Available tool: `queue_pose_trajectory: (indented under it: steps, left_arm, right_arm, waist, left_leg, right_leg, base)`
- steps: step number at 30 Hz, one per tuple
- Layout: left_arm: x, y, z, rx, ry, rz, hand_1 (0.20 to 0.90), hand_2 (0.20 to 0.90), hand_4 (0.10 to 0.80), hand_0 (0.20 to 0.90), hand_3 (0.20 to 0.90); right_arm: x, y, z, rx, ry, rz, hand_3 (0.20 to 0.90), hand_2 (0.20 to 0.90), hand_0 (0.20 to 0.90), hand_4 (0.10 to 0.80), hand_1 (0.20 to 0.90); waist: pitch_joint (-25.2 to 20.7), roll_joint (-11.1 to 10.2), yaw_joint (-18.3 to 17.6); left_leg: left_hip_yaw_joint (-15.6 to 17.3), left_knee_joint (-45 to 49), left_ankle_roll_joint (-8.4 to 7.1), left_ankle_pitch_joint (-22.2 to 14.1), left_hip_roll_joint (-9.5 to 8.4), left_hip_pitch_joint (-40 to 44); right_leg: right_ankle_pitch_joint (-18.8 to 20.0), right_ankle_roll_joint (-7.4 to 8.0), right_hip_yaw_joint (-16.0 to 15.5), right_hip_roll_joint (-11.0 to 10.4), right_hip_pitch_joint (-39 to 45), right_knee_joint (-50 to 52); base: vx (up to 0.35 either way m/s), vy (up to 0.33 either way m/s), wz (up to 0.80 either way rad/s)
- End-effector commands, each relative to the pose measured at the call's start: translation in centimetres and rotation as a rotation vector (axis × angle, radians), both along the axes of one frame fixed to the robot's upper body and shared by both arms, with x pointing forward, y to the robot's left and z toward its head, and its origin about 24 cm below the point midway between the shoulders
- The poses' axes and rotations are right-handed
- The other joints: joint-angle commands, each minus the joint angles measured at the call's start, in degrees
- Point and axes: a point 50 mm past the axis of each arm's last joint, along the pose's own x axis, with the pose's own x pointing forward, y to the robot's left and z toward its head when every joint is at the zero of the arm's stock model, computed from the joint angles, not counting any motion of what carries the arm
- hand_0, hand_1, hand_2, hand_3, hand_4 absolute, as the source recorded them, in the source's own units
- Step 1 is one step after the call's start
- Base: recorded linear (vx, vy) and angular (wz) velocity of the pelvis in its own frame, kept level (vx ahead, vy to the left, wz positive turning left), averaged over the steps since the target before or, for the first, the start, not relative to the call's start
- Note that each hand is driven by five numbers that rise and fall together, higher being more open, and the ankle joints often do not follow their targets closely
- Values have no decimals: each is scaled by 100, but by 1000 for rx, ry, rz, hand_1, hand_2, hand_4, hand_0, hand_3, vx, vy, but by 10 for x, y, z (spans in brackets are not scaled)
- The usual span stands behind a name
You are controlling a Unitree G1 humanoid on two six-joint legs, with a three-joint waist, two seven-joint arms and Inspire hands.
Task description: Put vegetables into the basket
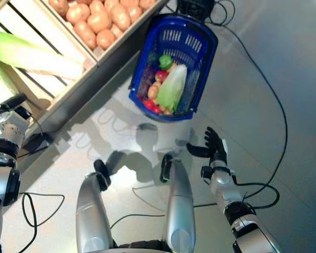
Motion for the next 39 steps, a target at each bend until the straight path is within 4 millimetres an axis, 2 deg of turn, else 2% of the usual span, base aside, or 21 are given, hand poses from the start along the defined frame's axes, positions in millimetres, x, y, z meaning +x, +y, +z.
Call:
queue_pose_trajectory:
  steps: [1,3,8,9,10,17,20,23,24,25,27,31,39]
  left_arm:
    - [-11,10,26,65,-278,87,300,300,400,300,300]
    - [-13,3,15,61,-300,67,300,300,400,300,300]
    - [-19,-14,-5,110,-322,-7,300,300,400,300,300]
    - [-23,-25,-19,124,-319,-50,300,300,400,300,300]
    - [-25,-30,-25,134,-318,-72,300,300,400,300,300]
    - [-32,-68,-53,234,-300,-258,300,300,400,300,300]
    - [-30,-97,-54,342,-290,-420,300,300,400,300,300]
    - [-29,-110,-53,407,-290,-503,300,300,400,300,300]
    - [-28,-123,-50,465,-296,-586,300,300,400,300,300]
    - [-28,-123,-50,465,-295,-586,300,300,400,300,300]
    - [-27,-143,-46,568,-296,-707,300,300,400,300,300]
    - [-27,-165,-42,722,-292,-848,300,300,400,300,300]
    - [-26,-193,-35,962,-291,-1027,300,300,400,300,300]
  right_arm:
    - [3,4,24,60,-173,-35,900,900,900,800,900]
    - [-1,13,19,87,-168,-30,900,900,900,800,900]
    - [-8,31,17,151,-192,18,900,900,900,800,900]
    - [-12,39,15,184,-191,50,900,900,900,800,900]
    - [-14,43,13,198,-188,76,900,900,900,800,900]
    - [-17,57,15,324,-213,221,900,900,900,800,900]
    - [-10,65,25,442,-265,317,900,900,900,800,900]
    - [-5,66,31,479,-296,354,900,900,900,800,900]
    - [1,71,40,519,-321,413,900,900,900,800,900]
    - [1,71,40,519,-321,413,900,900,900,800,900]
    - [8,83,55,588,-369,515,900,900,900,800,900]
    - [14,97,69,691,-397,631,900,900,900,800,900]
    - [16,122,87,898,-416,753,900,900,900,800,900]
  waist:
    - [-225,184,-26]
    - [-398,206,19]
    - [-692,264,105]
    - [-855,285,154]
    - [-930,297,180]
    - [-1475,361,339]
    - [-1735,344,424]
    - [-1853,344,461]
    - [-1968,339,499]
    - [-1964,340,499]
    - [-2109,326,565]
    - [-2271,291,625]
    - [-2471,266,683]
  left_leg:
    - [331,416,602,-878,-244,890]
    - [354,206,631,-863,-336,1254]
    - [455,-292,625,-753,-440,1950]
    - [523,-590,591,-680,-489,2300]
    - [552,-746,570,-632,-507,2475]
    - [660,-1778,425,-245,-670,3393]
    - [696,-2321,425,103,-720,3657]
    - [678,-2613,407,214,-758,3823]
    - [667,-2875,399,293,-785,3968]
    - [667,-2883,399,297,-786,3977]
    - [628,-3224,388,389,-827,4165]
    - [637,-3593,384,460,-849,4396]
    - [610,-4188,375,593,-881,4675]
  right_leg:
    - [424,73,78,-357,1230,-992]
    - [442,92,-8,-408,1622,-1197]
    - [535,146,-220,-457,2386,-1697]
    - [588,175,-329,-409,2801,-2044]
    - [628,192,-377,-377,3012,-2234]
    - [957,313,-738,-214,4141,-3475]
    - [1336,354,-905,-123,4487,-4093]
    - [1463,403,-967,-65,4661,-4364]
    - [1587,456,-1010,-15,4812,-4625]
    - [1591,456,-1012,-13,4822,-4634]
    - [1748,529,-1060,69,4991,-4953]
    - [1899,592,-1145,148,5164,-5255]
    - [2045,636,-1237,326,5362,-5634]
  base:
    - [130,-25,6]
    - [127,-27,5]
    - [123,-36,5]
    - [184,-67,-2]
    - [204,-84,-1]
    - [136,-77,8]
    - [33,-129,13]
    - [55,-103,14]
    - [48,-93,6]
    - [74,-158,13]
    - [53,-149,7]
    - [45,-114,3]
    - [33,-92,2]
